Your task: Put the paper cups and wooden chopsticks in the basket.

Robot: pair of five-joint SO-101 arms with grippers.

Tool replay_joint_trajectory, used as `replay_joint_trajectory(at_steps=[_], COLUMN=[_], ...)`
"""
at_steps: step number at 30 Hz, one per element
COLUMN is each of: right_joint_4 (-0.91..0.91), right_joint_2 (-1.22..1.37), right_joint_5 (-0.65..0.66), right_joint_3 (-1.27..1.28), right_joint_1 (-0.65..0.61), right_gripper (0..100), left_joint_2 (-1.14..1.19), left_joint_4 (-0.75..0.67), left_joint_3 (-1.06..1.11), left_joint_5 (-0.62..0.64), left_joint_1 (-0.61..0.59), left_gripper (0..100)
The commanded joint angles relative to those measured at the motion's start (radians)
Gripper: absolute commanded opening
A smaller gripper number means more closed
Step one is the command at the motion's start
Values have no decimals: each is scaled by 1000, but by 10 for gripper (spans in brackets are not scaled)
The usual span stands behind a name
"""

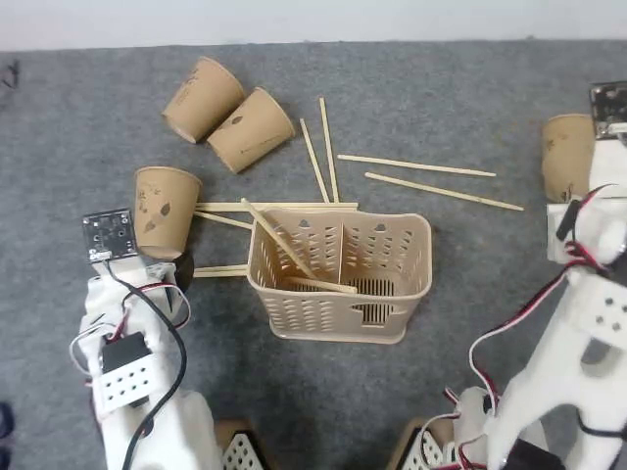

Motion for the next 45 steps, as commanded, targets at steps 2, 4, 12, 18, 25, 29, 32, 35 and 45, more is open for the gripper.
replay_joint_trajectory(at_steps=[2,4,12,18,25,29,32,35,45], right_joint_4=[117,116,116,119,122,122,122,120,120], right_joint_2=[-35,-30,-105,-147,-186,-332,-481,-581,-604], right_joint_5=[138,207,614,651,721,832,872,902,922], right_joint_3=[-249,-285,-327,-327,-172,38,178,325,411], right_joint_1=[-133,-179,-401,-581,-667,-591,-584,-595,-627], right_gripper=[7,7,7,7,8,8,8,8,8], left_joint_2=[-20,-20,-20,-20,-20,-20,-20,-20,-20], left_joint_4=[-25,-25,-25,-25,-25,-25,-25,-25,-25], left_joint_3=[-1,-1,-1,-1,-1,-1,-1,-1,-1], left_joint_5=[-9,-9,-9,-9,-9,-9,-9,-9,-9], left_joint_1=[5,5,5,6,6,6,8,8,8], left_gripper=[332,332,332,332,332,332,332,332,332])
